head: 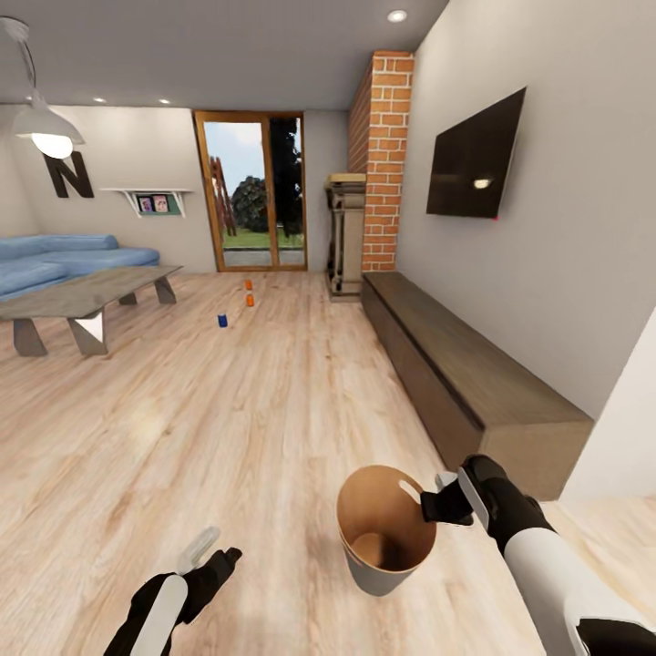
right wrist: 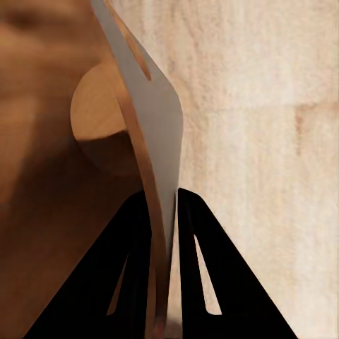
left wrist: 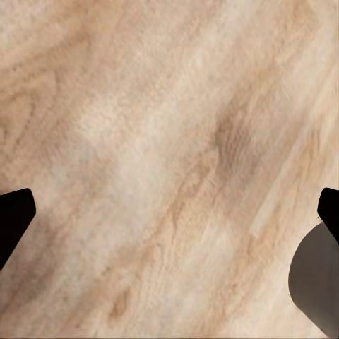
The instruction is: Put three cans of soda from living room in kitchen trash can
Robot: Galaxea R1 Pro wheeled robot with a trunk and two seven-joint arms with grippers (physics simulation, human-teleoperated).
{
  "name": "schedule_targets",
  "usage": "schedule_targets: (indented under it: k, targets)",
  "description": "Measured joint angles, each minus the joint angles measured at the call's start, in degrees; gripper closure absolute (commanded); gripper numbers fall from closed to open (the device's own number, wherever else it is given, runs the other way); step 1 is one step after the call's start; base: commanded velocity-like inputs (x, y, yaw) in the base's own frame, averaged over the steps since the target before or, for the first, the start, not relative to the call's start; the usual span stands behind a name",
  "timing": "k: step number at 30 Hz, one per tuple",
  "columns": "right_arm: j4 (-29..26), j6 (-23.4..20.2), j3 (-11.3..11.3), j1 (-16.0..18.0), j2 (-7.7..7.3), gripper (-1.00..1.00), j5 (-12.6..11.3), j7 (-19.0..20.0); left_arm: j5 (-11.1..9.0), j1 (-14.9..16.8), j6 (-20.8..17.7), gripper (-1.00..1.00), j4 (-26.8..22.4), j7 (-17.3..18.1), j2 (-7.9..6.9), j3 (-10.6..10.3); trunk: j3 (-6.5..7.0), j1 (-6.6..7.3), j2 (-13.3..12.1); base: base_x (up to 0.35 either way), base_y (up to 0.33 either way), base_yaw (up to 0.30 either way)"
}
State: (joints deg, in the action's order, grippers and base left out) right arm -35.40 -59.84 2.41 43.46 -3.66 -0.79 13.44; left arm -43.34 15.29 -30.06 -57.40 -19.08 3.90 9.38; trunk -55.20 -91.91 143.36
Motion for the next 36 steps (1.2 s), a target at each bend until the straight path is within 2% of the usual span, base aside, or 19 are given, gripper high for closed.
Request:
schedule_targets:
  k: [6, 10, 36]
  targets:
    - [-0.13, -0.05, 0.05, 0.01, -0.16, 1.0, -0.64, 0.05, 0.01, 0.0, 0.0, -1.0, 0.08, 0.0, 0.05, -0.04, 0.0, 0.0, 0.0, 0.299, 0.183, 0.006]
    - [-0.16, 0.0, 0.04, 0.0, -0.21, 1.0, -0.05, 0.01, 0.01, 0.0, 0.0, -1.0, 0.09, 0.0, 0.06, -0.03, 0.0, 0.0, 0.0, 0.299, 0.187, 0.001]
    - [-0.18, -0.03, -0.07, 0.02, -0.04, 1.0, -0.31, 0.03, -0.08, 0.0, -0.01, -1.0, 0.18, 0.0, 0.06, 0.02, 0.0, 0.0, 0.0, 0.3, 0.177, 0.0]
